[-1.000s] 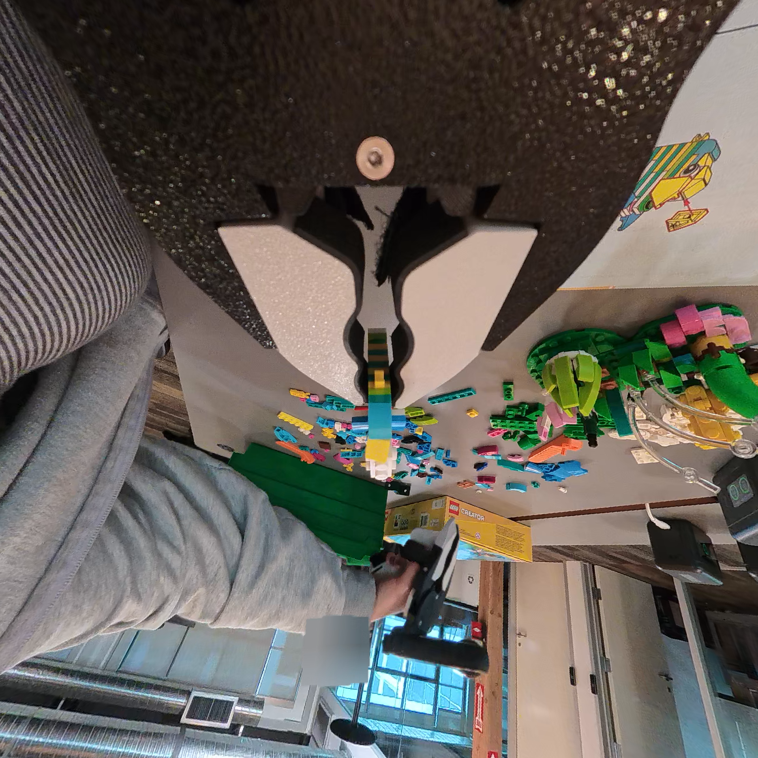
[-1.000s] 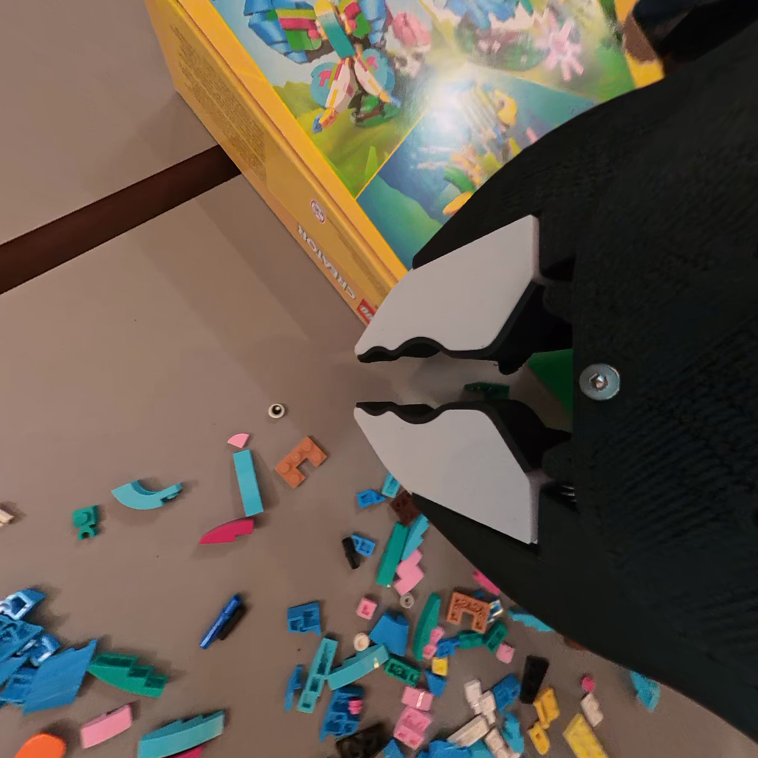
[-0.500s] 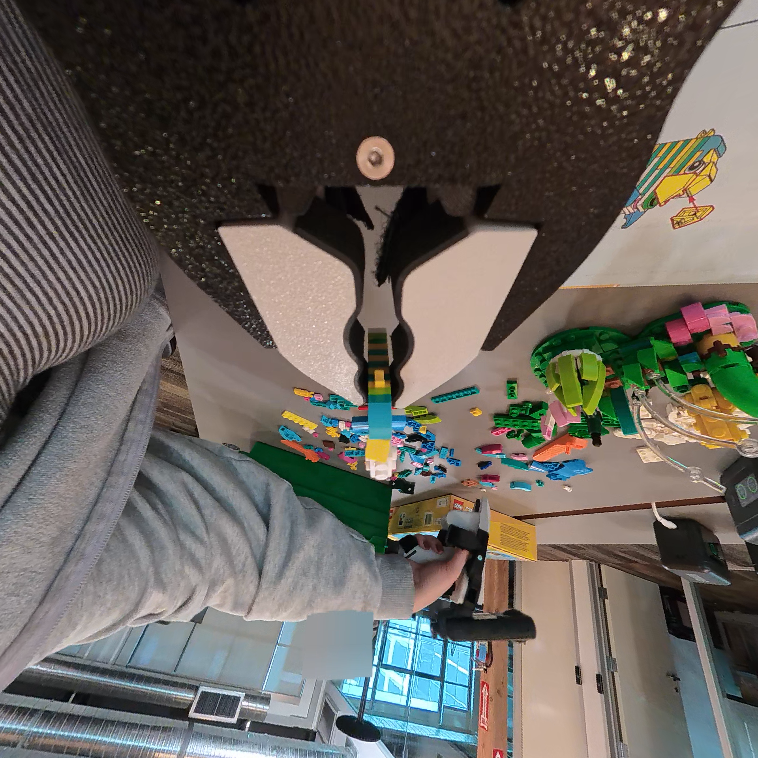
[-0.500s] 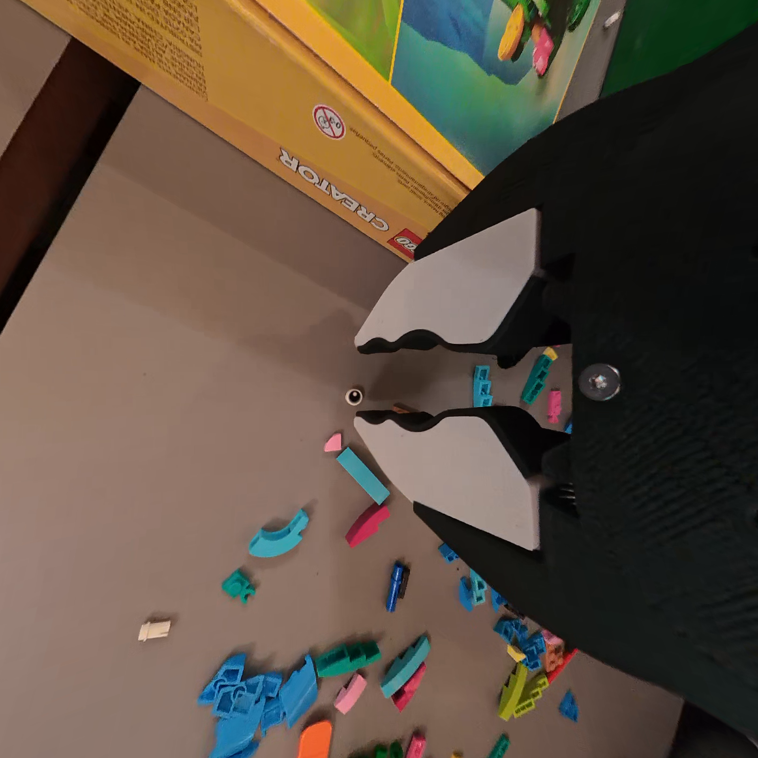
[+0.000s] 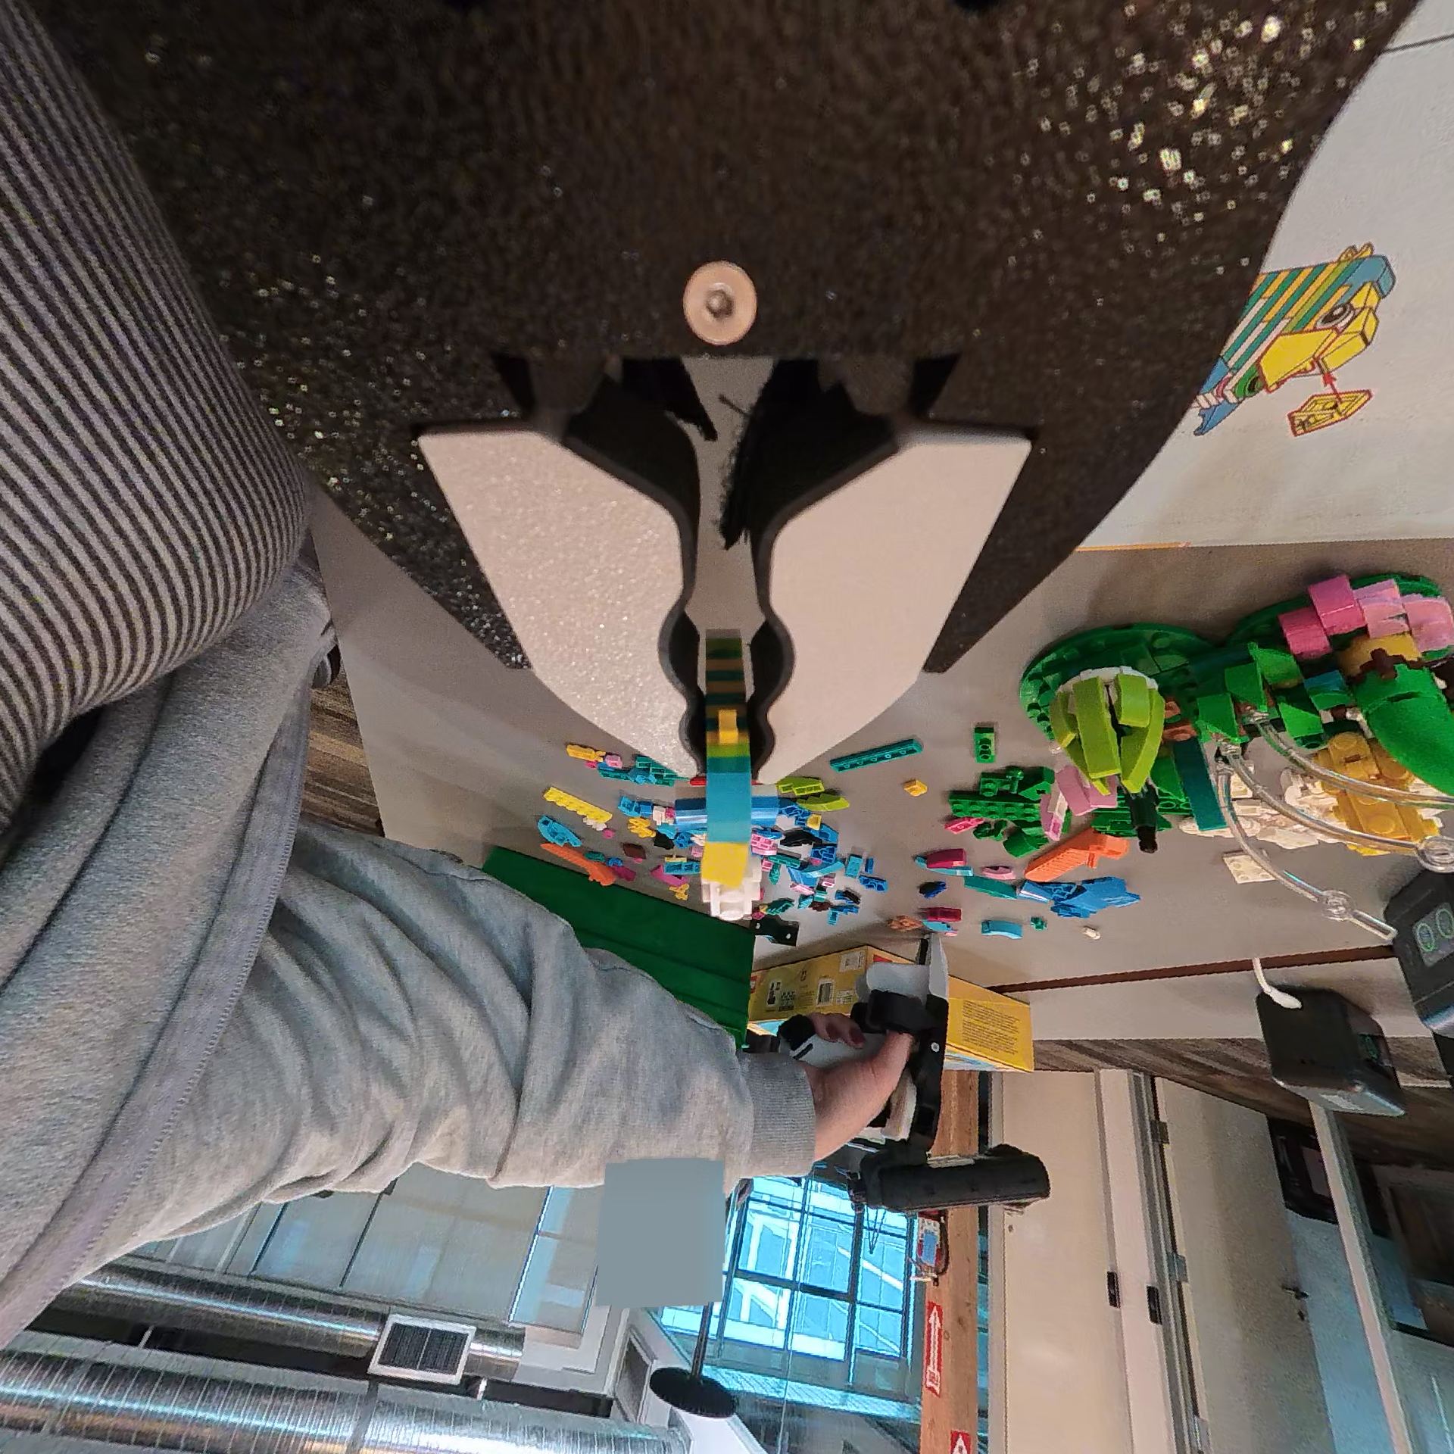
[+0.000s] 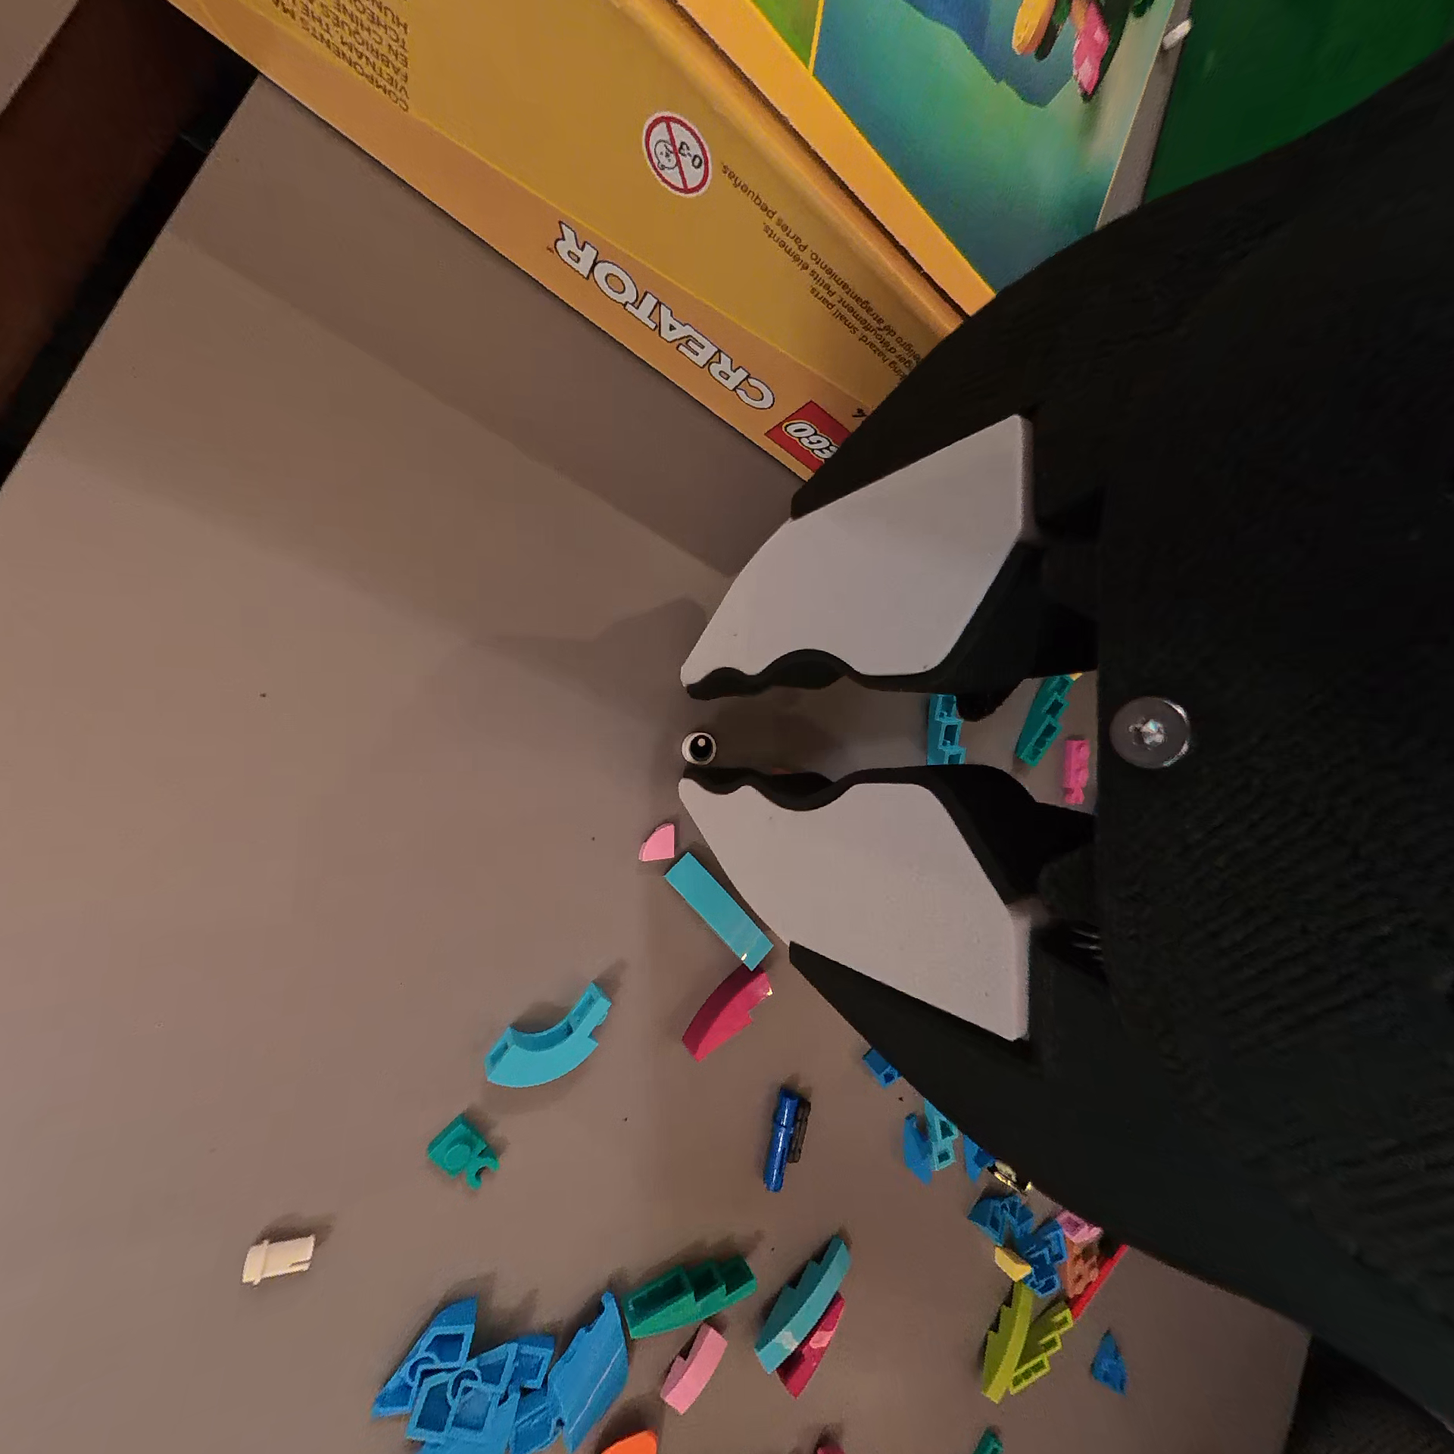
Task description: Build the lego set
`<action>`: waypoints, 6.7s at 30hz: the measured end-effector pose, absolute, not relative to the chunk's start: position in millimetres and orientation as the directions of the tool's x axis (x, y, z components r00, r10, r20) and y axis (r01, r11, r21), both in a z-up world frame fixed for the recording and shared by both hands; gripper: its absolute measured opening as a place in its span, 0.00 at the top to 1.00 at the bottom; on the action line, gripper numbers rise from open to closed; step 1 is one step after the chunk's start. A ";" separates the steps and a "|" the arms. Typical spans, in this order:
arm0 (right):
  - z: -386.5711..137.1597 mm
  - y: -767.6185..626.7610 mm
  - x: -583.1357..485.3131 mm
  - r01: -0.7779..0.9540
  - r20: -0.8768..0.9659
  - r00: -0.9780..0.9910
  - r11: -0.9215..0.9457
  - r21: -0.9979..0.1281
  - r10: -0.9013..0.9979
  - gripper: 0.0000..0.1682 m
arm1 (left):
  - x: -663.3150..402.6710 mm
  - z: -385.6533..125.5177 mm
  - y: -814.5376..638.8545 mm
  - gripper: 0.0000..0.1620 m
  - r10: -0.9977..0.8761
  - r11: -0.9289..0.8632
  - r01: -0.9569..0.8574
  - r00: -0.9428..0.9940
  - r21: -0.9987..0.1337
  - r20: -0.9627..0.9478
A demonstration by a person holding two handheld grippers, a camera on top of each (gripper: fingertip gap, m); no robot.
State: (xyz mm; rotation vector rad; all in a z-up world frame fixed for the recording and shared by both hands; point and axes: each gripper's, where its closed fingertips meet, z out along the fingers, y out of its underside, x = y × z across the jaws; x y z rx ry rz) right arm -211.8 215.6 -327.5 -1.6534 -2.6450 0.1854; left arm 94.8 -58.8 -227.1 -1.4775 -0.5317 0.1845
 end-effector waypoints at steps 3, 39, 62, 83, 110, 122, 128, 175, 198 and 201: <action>-327.5 212.0 -210.2 0.895 -0.069 -0.439 0.431 -0.113 0.896 0.96 | 94.8 -227.1 -58.8 0.95 0.435 0.103 0.201 0.872 -0.974 0.226; -188.3 -36.2 95.5 -0.517 0.594 -0.794 0.659 -0.546 -0.131 0.96 | 95.6 -227.4 -49.9 0.95 0.190 0.608 0.667 0.406 -0.432 0.894; -221.6 -37.7 101.9 -0.649 0.538 -0.727 0.683 -0.335 -0.427 0.96 | 113.3 -264.4 -7.2 0.95 0.125 0.477 0.825 0.278 -0.304 0.952; -236.7 -27.4 105.3 -0.636 0.495 -0.743 0.706 -0.312 -0.451 0.96 | 119.2 -259.0 -0.5 0.95 0.105 0.432 0.832 0.336 -0.347 0.936; -232.1 -23.2 107.4 -0.646 0.498 -0.730 0.710 -0.279 -0.469 0.96 | 118.1 -254.2 -6.4 0.95 0.106 0.474 0.802 0.359 -0.365 0.927; -242.5 -24.7 109.5 -0.621 0.439 -0.766 0.716 -0.319 -0.469 0.96 | 125.3 -258.1 4.2 0.95 0.184 0.397 0.800 0.410 -0.449 0.893; -244.3 -26.3 110.1 -0.615 0.418 -0.774 0.721 -0.319 -0.476 0.96 | 124.2 -261.0 4.1 0.95 0.177 0.397 0.816 0.382 -0.421 0.907; -259.8 -24.5 104.3 -0.542 0.241 -0.834 0.817 -0.196 -0.496 0.95 | 125.3 -269.4 6.7 0.95 0.099 0.375 0.885 0.257 -0.275 0.961; -245.2 -20.4 102.3 0.710 -0.897 -0.436 0.641 -0.292 0.075 0.71 | 131.1 -259.8 7.0 0.95 0.002 0.351 0.901 0.270 -0.254 0.963; -251.3 -22.4 107.7 0.747 -0.939 -0.337 0.628 -0.220 0.072 0.71 | 132.8 -258.9 8.3 0.95 -0.007 0.338 0.905 0.276 -0.257 0.961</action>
